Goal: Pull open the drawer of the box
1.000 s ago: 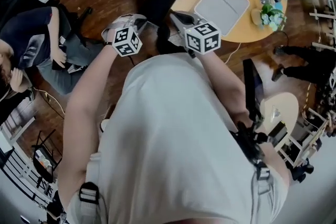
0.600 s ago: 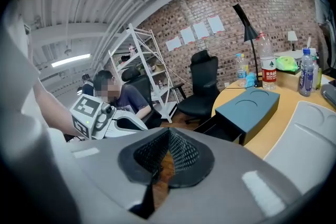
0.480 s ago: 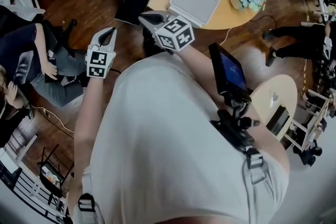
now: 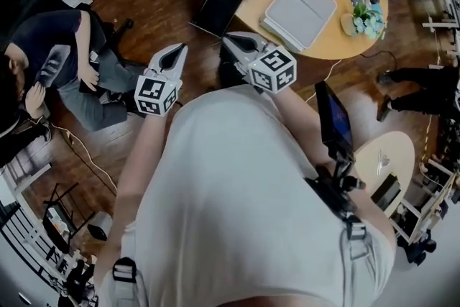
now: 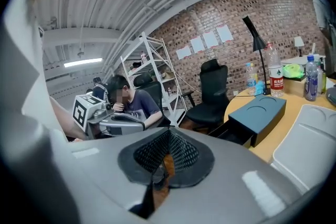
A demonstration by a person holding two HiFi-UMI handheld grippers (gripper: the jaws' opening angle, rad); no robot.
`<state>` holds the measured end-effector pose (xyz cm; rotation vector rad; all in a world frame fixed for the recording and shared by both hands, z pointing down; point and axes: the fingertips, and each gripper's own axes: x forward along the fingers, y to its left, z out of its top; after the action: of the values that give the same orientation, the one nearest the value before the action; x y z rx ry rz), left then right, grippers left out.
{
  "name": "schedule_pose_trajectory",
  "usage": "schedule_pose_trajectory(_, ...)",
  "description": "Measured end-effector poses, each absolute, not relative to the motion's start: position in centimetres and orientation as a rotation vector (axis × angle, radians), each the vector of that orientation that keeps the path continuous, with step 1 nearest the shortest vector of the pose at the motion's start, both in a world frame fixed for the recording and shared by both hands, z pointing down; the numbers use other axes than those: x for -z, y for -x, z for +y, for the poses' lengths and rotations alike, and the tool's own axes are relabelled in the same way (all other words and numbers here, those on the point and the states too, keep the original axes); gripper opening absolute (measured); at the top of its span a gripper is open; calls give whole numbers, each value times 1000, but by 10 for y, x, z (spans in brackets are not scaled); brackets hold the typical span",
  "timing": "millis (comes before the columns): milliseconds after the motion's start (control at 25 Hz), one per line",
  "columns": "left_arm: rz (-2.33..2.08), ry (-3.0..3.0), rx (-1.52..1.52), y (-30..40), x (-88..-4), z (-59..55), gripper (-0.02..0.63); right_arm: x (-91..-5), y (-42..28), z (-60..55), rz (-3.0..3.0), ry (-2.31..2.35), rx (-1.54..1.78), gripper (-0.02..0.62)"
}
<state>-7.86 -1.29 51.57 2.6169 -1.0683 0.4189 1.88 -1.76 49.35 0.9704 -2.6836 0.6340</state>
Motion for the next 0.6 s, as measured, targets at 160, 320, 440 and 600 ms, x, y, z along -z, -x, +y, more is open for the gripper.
schedule_pose_trajectory(160,-1032,-2576,-328,83,-513,10,6,-499,-9,8,-2675,-920,-567,7)
schedule_pose_trajectory(320,-986,-2551,-266,86,-513,28,6,-500,2,25,-2689,-882,-559,7)
schedule_pose_trajectory(440,-969,-2554,-255,85,-515,40,6,-502,4,36,-2700,-869,-565,6)
schedule_pose_trajectory(600,-945,-2565,-255,82,-517,51,6,-500,4,45,-2705,-871,-552,7)
